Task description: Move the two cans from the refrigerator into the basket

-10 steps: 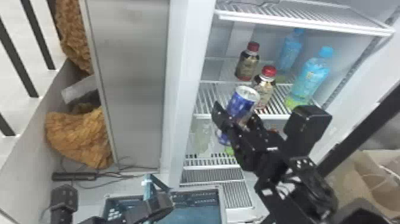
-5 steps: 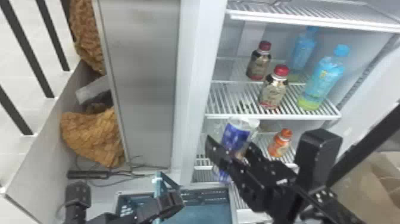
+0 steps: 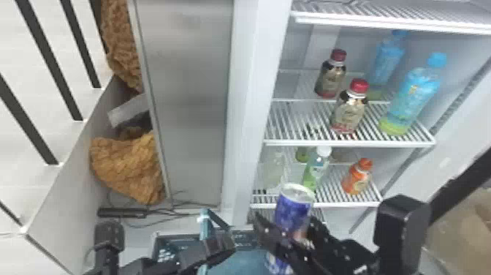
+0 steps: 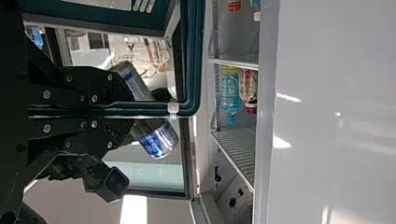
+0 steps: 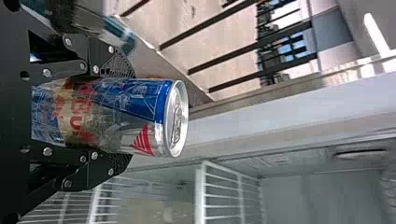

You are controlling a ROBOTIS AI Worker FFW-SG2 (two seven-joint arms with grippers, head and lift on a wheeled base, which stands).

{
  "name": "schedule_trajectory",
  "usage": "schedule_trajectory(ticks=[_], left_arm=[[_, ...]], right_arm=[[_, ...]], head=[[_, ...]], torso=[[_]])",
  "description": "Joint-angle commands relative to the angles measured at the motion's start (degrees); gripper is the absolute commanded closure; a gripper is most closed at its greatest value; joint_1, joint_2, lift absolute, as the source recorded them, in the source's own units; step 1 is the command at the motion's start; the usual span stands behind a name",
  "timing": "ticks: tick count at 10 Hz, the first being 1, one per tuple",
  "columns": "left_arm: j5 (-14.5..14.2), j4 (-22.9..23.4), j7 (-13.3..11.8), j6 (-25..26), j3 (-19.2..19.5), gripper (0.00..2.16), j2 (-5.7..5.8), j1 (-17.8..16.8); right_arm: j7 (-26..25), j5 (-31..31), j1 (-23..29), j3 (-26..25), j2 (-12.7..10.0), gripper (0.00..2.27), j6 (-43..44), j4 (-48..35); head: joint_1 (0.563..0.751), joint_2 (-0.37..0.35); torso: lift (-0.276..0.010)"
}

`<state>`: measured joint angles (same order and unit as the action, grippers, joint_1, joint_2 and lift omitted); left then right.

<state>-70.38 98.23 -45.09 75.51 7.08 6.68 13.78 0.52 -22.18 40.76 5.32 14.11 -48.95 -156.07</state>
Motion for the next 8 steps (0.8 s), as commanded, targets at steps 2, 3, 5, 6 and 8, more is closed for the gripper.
schedule_trajectory(ticks=[2, 3, 5, 6, 8], left_arm=[[0.0, -0.01, 0.0, 0.01, 0.01, 1.19, 0.0, 0.0], [0.0, -0.01, 0.0, 0.01, -0.11, 1.19, 0.0, 0.0], [0.0, -0.01, 0.0, 0.01, -0.22, 1.19, 0.09, 0.0], [0.0, -0.01, 0.0, 0.01, -0.22, 1.19, 0.18, 0.0], [0.0, -0.01, 0.0, 0.01, -0.34, 1.19, 0.18, -0.14]], right_arm=[[2.03, 0.35, 2.27, -1.32, -0.14, 1.16, -4.2, -0.37], [2.56, 0.35, 2.27, -1.55, -0.14, 1.1, -4.76, 0.05], [4.32, 0.7, 2.27, -2.92, -1.02, 1.1, -7.01, 0.75], [5.2, 0.81, 2.27, -3.04, -1.02, 1.09, -7.72, 0.75], [6.16, 0.7, 2.27, -3.04, -1.11, 0.78, -8.42, 0.61]], head=[[0.695, -0.13], [0.695, -0.134], [0.695, -0.144], [0.695, -0.149], [0.695, -0.152]], torso=[[-0.031], [-0.031], [-0.031], [-0.031], [-0.031]])
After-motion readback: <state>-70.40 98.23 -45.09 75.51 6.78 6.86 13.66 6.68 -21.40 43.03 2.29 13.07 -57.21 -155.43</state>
